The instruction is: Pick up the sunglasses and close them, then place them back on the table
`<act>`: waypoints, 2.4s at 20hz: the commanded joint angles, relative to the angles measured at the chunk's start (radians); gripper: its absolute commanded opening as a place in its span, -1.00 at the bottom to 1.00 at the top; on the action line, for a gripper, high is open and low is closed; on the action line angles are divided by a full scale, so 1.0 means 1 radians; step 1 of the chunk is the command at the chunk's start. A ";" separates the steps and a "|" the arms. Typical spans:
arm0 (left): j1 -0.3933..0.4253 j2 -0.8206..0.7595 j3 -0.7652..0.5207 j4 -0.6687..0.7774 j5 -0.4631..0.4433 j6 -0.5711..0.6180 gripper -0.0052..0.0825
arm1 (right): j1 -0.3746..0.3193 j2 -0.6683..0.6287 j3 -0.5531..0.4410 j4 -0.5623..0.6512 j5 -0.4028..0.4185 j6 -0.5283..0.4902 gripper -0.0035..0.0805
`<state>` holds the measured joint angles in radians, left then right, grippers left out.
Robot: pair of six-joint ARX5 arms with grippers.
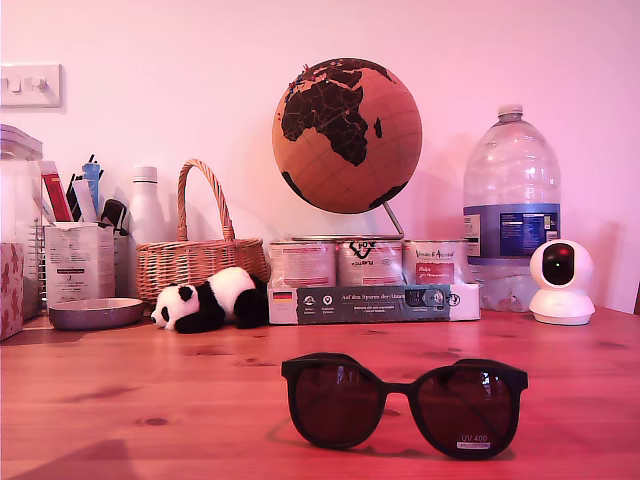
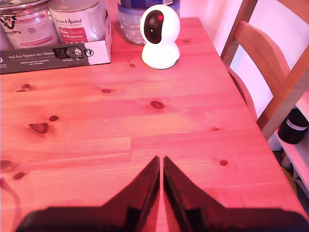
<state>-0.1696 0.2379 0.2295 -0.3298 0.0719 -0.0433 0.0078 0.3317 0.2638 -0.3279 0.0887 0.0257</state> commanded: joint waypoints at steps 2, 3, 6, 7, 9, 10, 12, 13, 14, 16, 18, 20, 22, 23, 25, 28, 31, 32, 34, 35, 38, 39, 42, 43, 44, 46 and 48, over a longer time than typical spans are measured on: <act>-0.003 0.003 -0.014 0.077 0.093 0.014 -0.94 | 0.000 0.005 -0.020 -0.020 -0.038 0.004 -0.95; -0.003 0.003 -0.014 0.077 0.095 0.014 -0.94 | 0.000 0.005 -0.020 -0.019 -0.038 0.005 -0.95; -0.004 0.003 -0.014 0.086 0.117 0.014 -0.94 | 0.000 0.005 -0.020 -0.012 -0.051 0.030 -0.95; -0.004 0.003 -0.014 0.114 0.156 0.013 -0.94 | 0.001 0.005 -0.020 -0.001 -0.086 0.060 -0.95; -0.018 0.008 -0.014 0.205 0.294 -0.043 -0.94 | 0.007 0.005 -0.020 0.042 -0.188 0.149 -0.95; -0.033 0.020 -0.014 0.239 0.332 -0.054 -0.94 | 0.011 0.005 -0.020 0.064 -0.243 0.217 -0.95; -0.073 0.042 -0.002 0.272 0.446 -0.022 -0.94 | 0.028 0.005 -0.020 0.093 -0.338 0.320 -0.95; -0.099 0.063 0.014 0.271 0.482 -0.014 -0.94 | 0.040 0.006 -0.020 0.099 -0.376 0.322 -0.95; -0.129 0.087 0.032 0.272 0.517 0.032 -0.94 | 0.056 0.006 -0.020 0.099 -0.418 0.323 -0.95; -0.198 0.156 0.086 0.250 0.539 0.163 -0.94 | 0.092 0.006 -0.020 0.098 -0.463 0.323 -0.95; -0.283 0.262 0.174 0.163 0.536 0.296 -0.94 | 0.121 0.006 -0.020 0.099 -0.480 0.323 -0.95; -0.375 0.396 0.277 0.034 0.486 0.394 -0.94 | 0.150 0.006 -0.019 0.098 -0.480 0.323 -0.95; -0.481 0.549 0.385 -0.091 0.400 0.577 -0.93 | 0.175 0.006 -0.019 0.096 -0.479 0.322 -0.95; -0.536 0.626 0.438 -0.129 0.354 0.623 -0.94 | 0.182 0.006 -0.019 0.093 -0.479 0.322 -0.95; -0.632 0.771 0.534 -0.172 0.280 0.632 -0.93 | 0.193 0.006 -0.019 0.087 -0.477 0.322 -0.95; -0.713 0.961 0.663 -0.214 0.242 0.672 -0.90 | 0.195 0.006 -0.019 0.079 -0.472 0.318 -0.95; -0.756 1.129 0.772 -0.233 0.180 0.723 -0.46 | 0.195 0.006 -0.019 0.075 -0.472 0.317 -0.95; -0.764 1.180 0.803 -0.231 0.145 0.733 -0.28 | 0.195 0.006 -0.019 0.074 -0.472 0.316 -0.95; -0.779 1.270 0.858 -0.243 0.101 0.758 -0.15 | 0.195 0.006 -0.019 0.073 -0.472 0.315 -0.95; -0.784 1.313 0.882 -0.249 0.094 0.759 -0.15 | 0.195 0.006 -0.019 0.072 -0.472 0.315 -0.94; -0.784 1.405 0.932 -0.250 0.095 0.766 -0.15 | 0.195 0.006 -0.019 0.072 -0.472 0.314 -0.94; -0.785 1.428 0.945 -0.247 0.095 0.785 -0.15 | 0.195 0.006 -0.019 0.069 -0.472 0.313 -0.94; -0.786 1.495 0.978 -0.249 0.095 0.785 -0.15 | 0.195 0.006 -0.019 0.058 -0.472 0.307 -0.94; -0.786 1.519 0.989 -0.249 0.095 0.785 -0.15 | 0.195 0.006 -0.019 0.057 -0.471 0.307 -0.95; -0.786 1.539 0.998 -0.249 0.096 0.785 -0.15 | 0.195 0.006 -0.019 0.056 -0.472 0.307 -0.95; -0.787 1.575 1.004 -0.242 0.103 0.789 -0.15 | 0.195 0.006 -0.019 0.056 -0.472 0.307 -0.95; -0.789 1.608 1.004 -0.247 0.106 0.796 -0.15 | 0.195 0.006 -0.019 0.053 -0.472 0.307 -0.94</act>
<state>-0.9512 1.8183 1.2362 -0.5770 0.1738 0.7425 0.1986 0.3321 0.2638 -0.2787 -0.3832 0.3397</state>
